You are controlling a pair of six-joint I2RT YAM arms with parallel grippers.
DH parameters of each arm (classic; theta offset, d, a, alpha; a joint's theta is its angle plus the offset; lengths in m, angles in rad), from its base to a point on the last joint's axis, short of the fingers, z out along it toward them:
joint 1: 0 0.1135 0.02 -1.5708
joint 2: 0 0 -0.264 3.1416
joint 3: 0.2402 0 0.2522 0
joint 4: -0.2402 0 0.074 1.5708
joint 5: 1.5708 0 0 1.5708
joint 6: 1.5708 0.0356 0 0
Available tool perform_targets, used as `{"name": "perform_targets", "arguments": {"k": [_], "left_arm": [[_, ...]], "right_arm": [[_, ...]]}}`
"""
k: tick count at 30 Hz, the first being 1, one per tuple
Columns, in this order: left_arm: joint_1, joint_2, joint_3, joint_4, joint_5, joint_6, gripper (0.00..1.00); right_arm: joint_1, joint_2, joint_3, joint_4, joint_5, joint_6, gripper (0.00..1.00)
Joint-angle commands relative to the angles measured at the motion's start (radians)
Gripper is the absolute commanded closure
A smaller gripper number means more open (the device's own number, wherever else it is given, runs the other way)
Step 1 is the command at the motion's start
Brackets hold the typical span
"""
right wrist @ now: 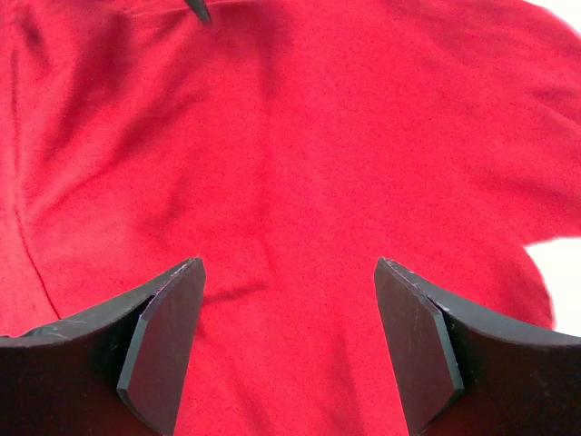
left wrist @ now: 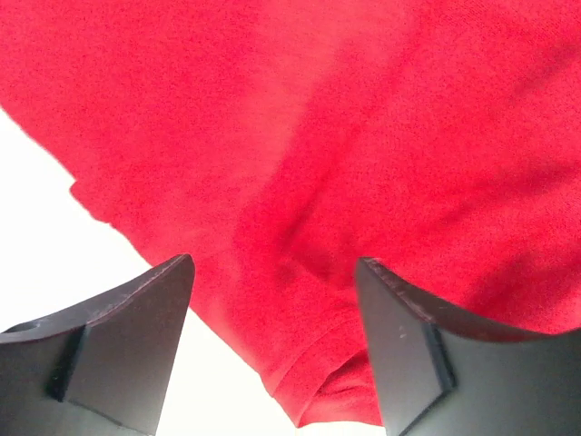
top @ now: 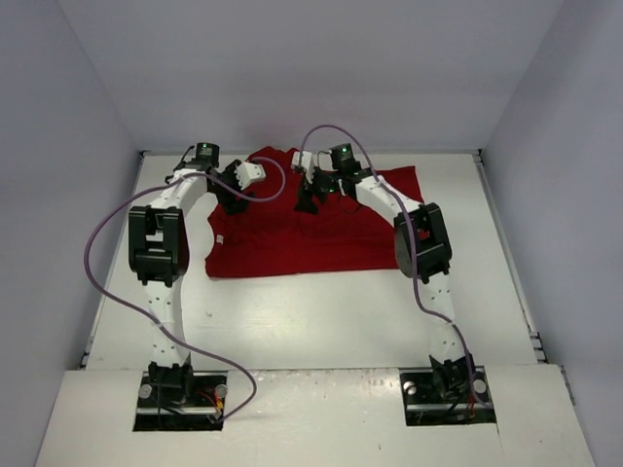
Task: Fold and stack the t-shirts
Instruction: Fold the flattened tshirt in 1/3 of the way
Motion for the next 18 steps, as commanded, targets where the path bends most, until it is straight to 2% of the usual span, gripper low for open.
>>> {"name": "perform_targets", "arguments": {"k": [1, 3, 5, 8, 10, 12, 14, 18], "left_arm": [[-0.002, -0.164, 0.06, 0.195, -0.046, -0.237, 0.3], [-0.004, -0.165, 0.149, 0.132, -0.021, -0.277, 0.3], [-0.008, -0.194, 0.146, 0.088, 0.007, -0.298, 0.3], [-0.042, -0.26, 0.054, 0.089, 0.011, -0.293, 0.3], [-0.082, -0.3, -0.017, 0.09, -0.014, -0.276, 0.3], [-0.105, -0.32, -0.057, 0.105, -0.048, -0.278, 0.3], [-0.112, -0.305, -0.073, 0.141, -0.09, -0.338, 0.3], [-0.072, -0.181, 0.107, 0.078, -0.109, -0.615, 0.3]], "right_arm": [[-0.119, -0.246, -0.018, 0.075, 0.016, 0.133, 0.28], [-0.174, -0.372, -0.14, 0.069, 0.004, 0.13, 0.32], [-0.272, -0.482, -0.266, 0.016, -0.025, 0.085, 0.49], [-0.368, -0.628, -0.44, -0.192, -0.024, -0.183, 0.8], [-0.405, -0.705, -0.529, -0.272, 0.05, -0.273, 0.97], [-0.431, -0.746, -0.615, -0.336, 0.144, -0.313, 1.0], [-0.432, -0.744, -0.656, -0.356, 0.236, -0.263, 1.0], [-0.487, -0.656, -0.609, -0.363, 0.27, -0.154, 0.99]]}}
